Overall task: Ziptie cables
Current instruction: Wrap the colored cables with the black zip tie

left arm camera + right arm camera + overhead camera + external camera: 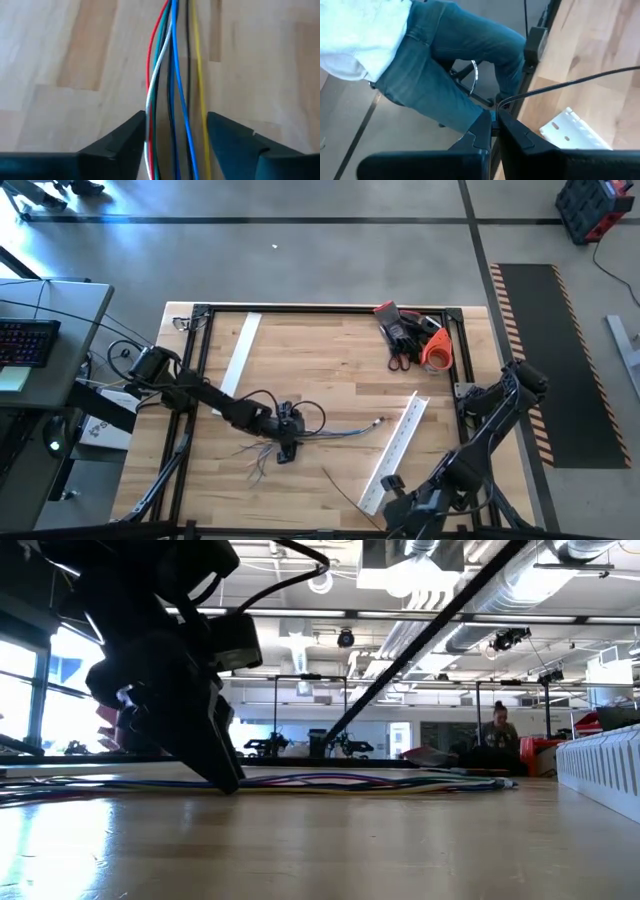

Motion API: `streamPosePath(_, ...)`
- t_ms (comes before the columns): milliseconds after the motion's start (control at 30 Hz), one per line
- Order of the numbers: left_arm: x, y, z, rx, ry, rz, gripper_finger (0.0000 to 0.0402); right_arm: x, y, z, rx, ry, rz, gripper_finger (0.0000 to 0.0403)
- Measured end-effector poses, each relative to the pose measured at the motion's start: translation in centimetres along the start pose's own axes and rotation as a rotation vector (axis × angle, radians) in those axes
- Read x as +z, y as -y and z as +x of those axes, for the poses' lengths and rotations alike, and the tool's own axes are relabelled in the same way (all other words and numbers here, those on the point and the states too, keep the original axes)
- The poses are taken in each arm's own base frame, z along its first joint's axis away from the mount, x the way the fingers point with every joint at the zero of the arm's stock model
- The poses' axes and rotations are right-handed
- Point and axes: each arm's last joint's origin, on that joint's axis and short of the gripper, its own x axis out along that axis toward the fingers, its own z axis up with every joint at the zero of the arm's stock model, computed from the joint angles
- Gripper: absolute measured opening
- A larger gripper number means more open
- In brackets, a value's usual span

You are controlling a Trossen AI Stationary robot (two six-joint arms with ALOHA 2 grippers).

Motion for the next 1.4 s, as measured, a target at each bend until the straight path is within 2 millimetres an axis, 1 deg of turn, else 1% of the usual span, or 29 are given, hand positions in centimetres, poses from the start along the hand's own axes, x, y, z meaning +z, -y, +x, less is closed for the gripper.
streamPosePath(100,-0.1,0.3,0.0,0.001,0.004,0.009,0.0156,-0.2,-0.3,0.0,-0.002,0.001,-0.005,0.0)
streamPosePath(467,0.2,0.5,0.0,0.005,0.05,-0.03,0.0051,-0.1,-0.2,0.0,-0.025,0.014,-0.002,0.0)
streamPosePath(567,0.6,0.4,-0.1,0.008,0.057,-0.071,0.0013,-0.1,-0.1,0.1,-0.039,0.02,-0.001,0.0)
streamPosePath(600,0.8,0.4,-0.1,0.003,0.059,-0.08,0.0008,-0.1,-0.1,0.2,-0.041,0.019,0.001,0.0)
streamPosePath(800,2.6,1.0,-0.6,-0.001,0.048,-0.073,0.0002,0.3,1.2,1.1,-0.028,-0.025,0.03,0.0)
streamPosePath(1033,4.9,1.9,-1.5,-0.009,0.079,-0.063,0.0,0.7,3.6,2.4,-0.039,-0.095,0.06,0.0)
streamPosePath(1233,5.9,2.6,-2.2,-0.011,0.082,-0.048,0.0,1.2,5.7,2.2,-0.086,-0.12,0.092,0.0)
streamPosePath(1333,6.1,2.7,-2.3,-0.014,0.088,-0.041,0.0,1.4,6.9,2.2,-0.103,-0.119,0.086,0.0)
streamPosePath(1400,6.1,2.8,-2.3,-0.015,0.09,-0.039,0.0,1.2,7.7,2.4,-0.117,-0.128,0.099,0.0)
